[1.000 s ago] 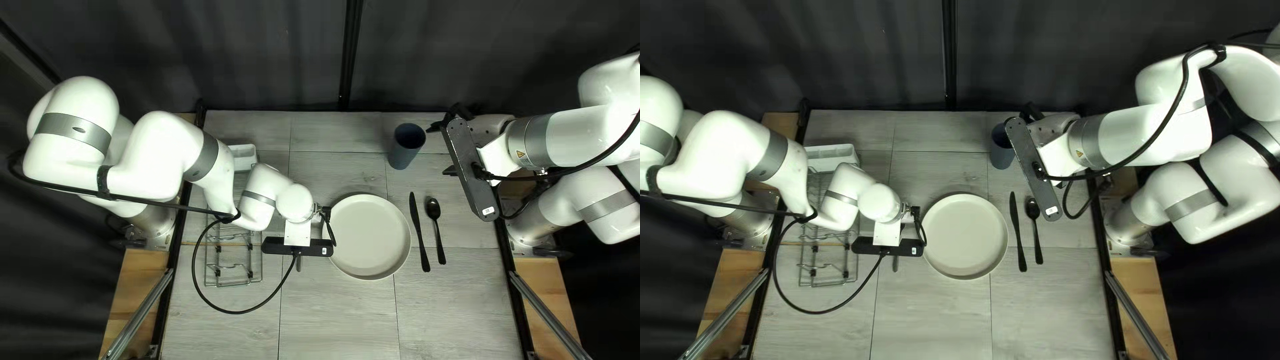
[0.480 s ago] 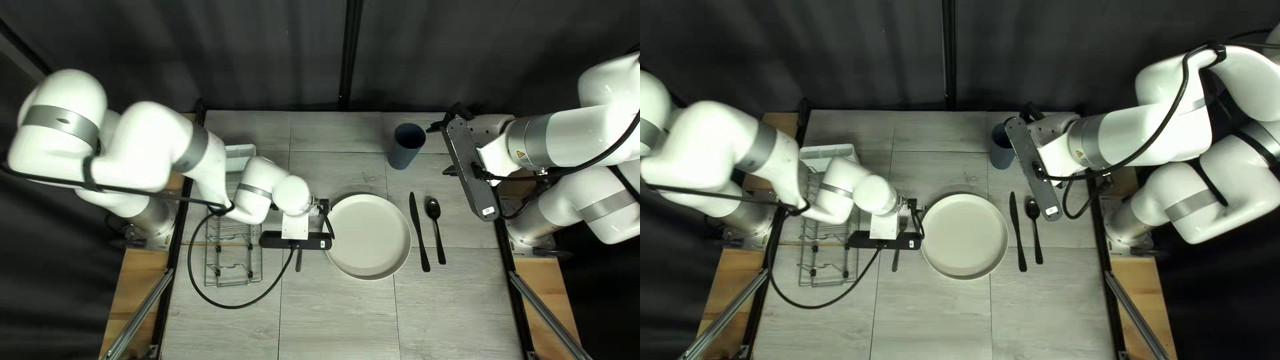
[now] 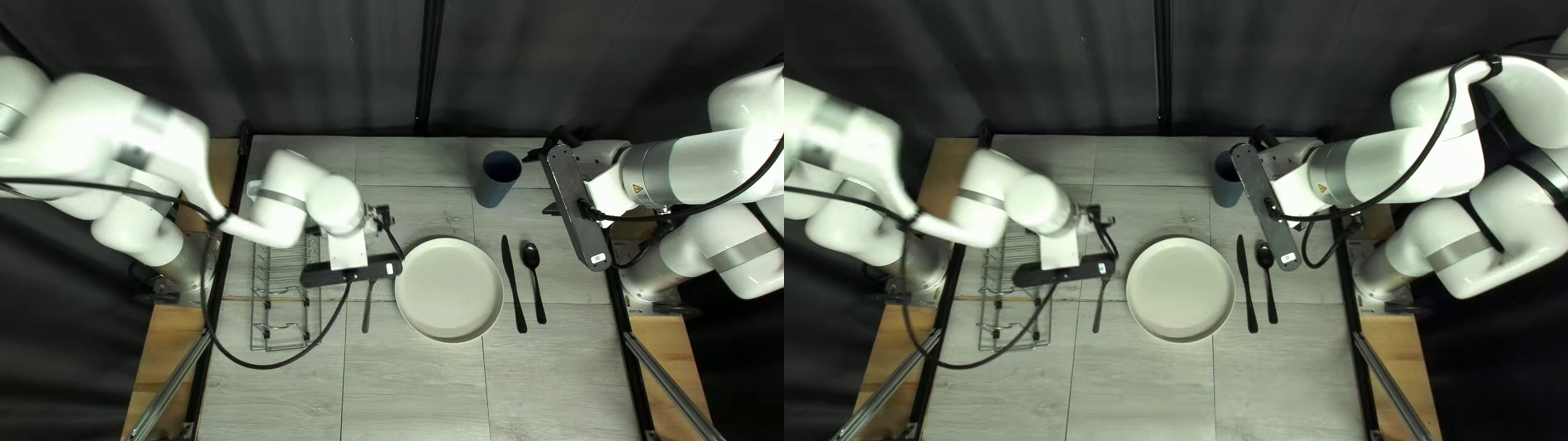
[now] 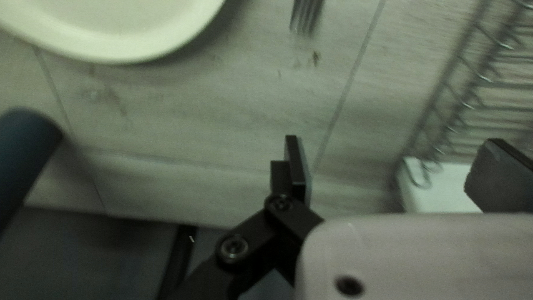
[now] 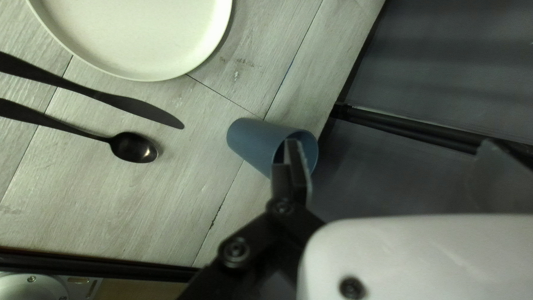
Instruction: Pick up and place plate onto table. Place down one fork to the left of the plate. Place spoon and knife to the right of the plate. Place cup above the knife and spoon
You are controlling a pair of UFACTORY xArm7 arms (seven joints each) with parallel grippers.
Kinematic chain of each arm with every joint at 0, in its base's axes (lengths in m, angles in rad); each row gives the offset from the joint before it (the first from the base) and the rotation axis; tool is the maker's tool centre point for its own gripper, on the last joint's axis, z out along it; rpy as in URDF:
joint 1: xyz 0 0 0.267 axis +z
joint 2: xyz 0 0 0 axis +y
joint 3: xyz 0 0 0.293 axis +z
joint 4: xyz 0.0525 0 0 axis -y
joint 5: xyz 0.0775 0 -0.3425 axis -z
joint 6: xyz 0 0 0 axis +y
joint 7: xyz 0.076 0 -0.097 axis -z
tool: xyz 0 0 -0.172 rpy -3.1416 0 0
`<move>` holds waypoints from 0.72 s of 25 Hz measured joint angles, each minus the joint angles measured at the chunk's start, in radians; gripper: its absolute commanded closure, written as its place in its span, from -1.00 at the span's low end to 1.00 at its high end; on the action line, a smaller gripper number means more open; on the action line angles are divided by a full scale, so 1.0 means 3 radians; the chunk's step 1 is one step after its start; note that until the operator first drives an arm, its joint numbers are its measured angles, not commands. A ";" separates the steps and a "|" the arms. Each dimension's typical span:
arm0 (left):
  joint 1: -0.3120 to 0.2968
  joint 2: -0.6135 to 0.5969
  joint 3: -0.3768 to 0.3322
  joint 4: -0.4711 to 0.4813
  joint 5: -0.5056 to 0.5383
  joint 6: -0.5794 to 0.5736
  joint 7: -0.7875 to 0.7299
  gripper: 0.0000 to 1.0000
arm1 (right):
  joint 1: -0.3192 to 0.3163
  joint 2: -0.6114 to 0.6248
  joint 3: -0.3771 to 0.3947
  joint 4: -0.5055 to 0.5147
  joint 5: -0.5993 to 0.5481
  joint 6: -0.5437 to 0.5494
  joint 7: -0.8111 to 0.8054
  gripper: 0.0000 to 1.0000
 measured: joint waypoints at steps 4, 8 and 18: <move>0.0050 -0.0268 0.0035 0.0023 -0.0284 0.0169 -0.0276 -1.00 | 0.0000 0.0000 0.0000 0.0000 0.0000 0.0000 0.0000 -1.00; 0.0090 -0.0455 0.0035 0.0025 -0.0521 0.0274 -0.0615 -1.00 | 0.0000 0.0000 0.0000 0.0000 0.0000 0.0000 0.0000 -1.00; 0.0117 -0.0617 -0.0028 -0.0016 -0.0601 0.0364 -0.0834 -1.00 | 0.0000 0.0000 0.0000 0.0000 0.0000 0.0000 0.0000 -1.00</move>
